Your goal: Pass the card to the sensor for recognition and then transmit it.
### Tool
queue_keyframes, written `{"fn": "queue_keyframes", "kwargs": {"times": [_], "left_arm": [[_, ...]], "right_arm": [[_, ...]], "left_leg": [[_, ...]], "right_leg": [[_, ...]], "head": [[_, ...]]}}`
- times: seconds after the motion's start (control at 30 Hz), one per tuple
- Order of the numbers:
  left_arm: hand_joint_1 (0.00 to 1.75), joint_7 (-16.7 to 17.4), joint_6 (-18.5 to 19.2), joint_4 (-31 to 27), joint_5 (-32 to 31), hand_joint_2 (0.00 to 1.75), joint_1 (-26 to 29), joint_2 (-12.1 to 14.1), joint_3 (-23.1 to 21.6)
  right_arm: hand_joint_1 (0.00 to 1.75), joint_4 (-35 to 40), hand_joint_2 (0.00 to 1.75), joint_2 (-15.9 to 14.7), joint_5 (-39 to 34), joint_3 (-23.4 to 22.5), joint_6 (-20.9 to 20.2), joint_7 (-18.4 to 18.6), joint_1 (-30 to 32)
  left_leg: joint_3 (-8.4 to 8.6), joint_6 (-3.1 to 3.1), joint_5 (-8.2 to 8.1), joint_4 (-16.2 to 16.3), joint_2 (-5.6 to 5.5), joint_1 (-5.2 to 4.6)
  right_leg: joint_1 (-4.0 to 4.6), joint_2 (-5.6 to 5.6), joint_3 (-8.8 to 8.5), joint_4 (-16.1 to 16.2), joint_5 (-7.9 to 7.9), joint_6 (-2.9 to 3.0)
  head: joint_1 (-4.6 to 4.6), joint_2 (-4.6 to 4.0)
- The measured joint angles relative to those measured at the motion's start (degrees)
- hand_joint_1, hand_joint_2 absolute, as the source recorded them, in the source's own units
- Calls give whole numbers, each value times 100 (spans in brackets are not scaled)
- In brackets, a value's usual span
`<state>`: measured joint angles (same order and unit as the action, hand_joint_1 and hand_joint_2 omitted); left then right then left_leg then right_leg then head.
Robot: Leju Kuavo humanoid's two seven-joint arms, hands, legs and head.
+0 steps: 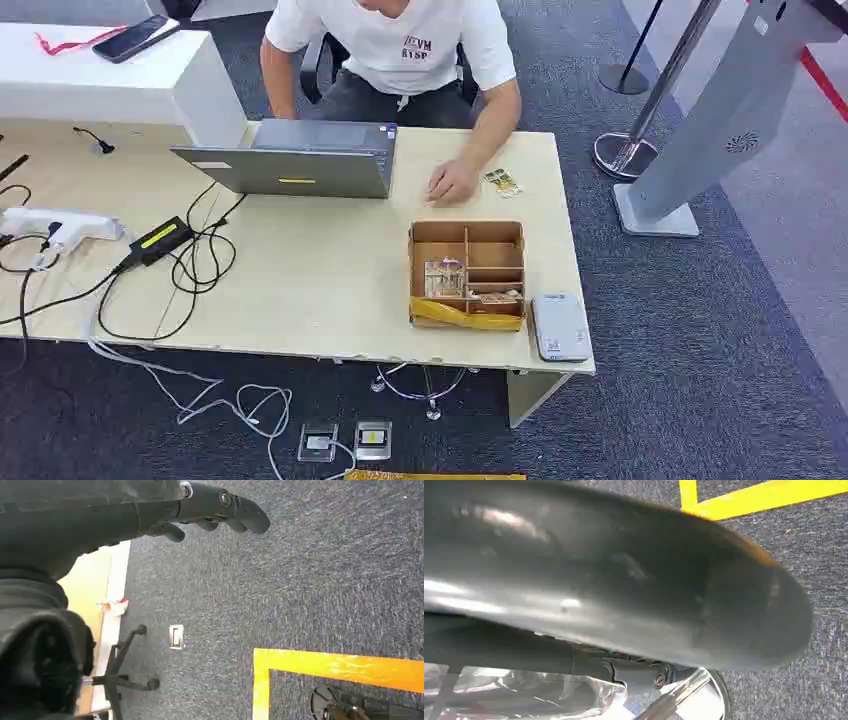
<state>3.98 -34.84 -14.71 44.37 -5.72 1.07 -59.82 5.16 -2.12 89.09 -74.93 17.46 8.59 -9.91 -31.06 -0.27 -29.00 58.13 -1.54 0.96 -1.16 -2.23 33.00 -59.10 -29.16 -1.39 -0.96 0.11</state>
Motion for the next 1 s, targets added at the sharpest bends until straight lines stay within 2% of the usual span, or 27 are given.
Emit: {"fn": "queue_keyframes", "kwargs": {"times": [1.0], "left_arm": [[0,-46,35,0,124,0,-11,13,-186]], "right_arm": [[0,0,0,11,0,7,4,42,-7]], "left_leg": [[0,0,0,0,0,0]], "right_leg": [[0,0,0,0,0,0]], "head": [[0,0]]}}
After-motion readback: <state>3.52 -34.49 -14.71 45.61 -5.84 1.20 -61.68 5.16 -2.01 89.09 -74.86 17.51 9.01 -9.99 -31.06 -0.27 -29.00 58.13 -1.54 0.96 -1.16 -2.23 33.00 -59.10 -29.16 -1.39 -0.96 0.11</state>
